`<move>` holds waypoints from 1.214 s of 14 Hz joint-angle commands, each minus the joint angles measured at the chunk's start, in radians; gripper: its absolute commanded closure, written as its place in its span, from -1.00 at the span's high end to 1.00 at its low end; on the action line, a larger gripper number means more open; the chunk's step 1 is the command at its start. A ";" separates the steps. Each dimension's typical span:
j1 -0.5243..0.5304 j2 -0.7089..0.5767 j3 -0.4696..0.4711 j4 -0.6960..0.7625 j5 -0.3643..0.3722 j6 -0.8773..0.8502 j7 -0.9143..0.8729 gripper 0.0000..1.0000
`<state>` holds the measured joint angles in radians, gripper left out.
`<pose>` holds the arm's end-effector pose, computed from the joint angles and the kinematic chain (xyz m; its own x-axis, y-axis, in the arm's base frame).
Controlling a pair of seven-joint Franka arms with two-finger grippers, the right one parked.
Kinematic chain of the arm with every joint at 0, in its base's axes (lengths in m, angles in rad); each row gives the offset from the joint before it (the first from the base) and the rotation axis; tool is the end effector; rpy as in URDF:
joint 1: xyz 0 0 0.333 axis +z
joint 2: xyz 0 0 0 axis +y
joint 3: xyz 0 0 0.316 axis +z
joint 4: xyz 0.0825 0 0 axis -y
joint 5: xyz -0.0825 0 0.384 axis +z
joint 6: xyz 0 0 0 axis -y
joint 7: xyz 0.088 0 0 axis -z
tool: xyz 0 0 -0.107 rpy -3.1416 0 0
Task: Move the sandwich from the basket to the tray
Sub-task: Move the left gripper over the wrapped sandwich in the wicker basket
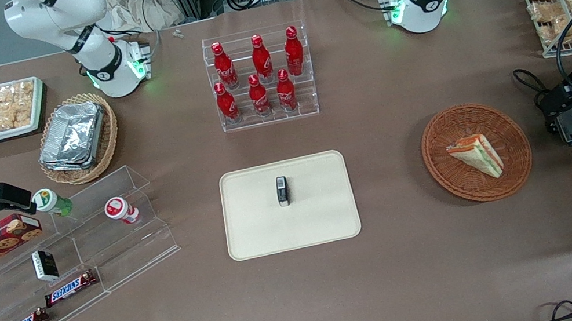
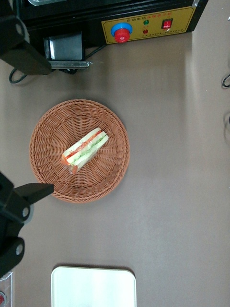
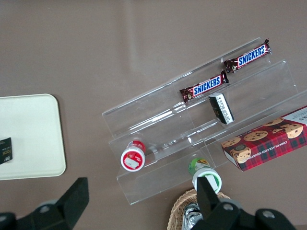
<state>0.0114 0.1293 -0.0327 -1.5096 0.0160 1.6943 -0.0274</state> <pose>0.6050 -0.0101 0.5900 0.9984 0.0047 0.0557 0.0052 -0.9999 -0.0102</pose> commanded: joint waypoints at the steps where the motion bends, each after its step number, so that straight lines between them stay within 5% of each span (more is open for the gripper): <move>1: 0.016 0.001 -0.015 0.019 -0.001 -0.019 -0.005 1.00; 7: 0.012 0.004 -0.027 0.008 0.006 -0.019 -0.031 1.00; 17: 0.002 -0.016 -0.053 -0.197 0.009 0.103 -0.625 1.00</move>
<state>0.0096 0.1416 -0.0795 -1.6360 0.0160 1.7426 -0.5120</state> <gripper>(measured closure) 0.000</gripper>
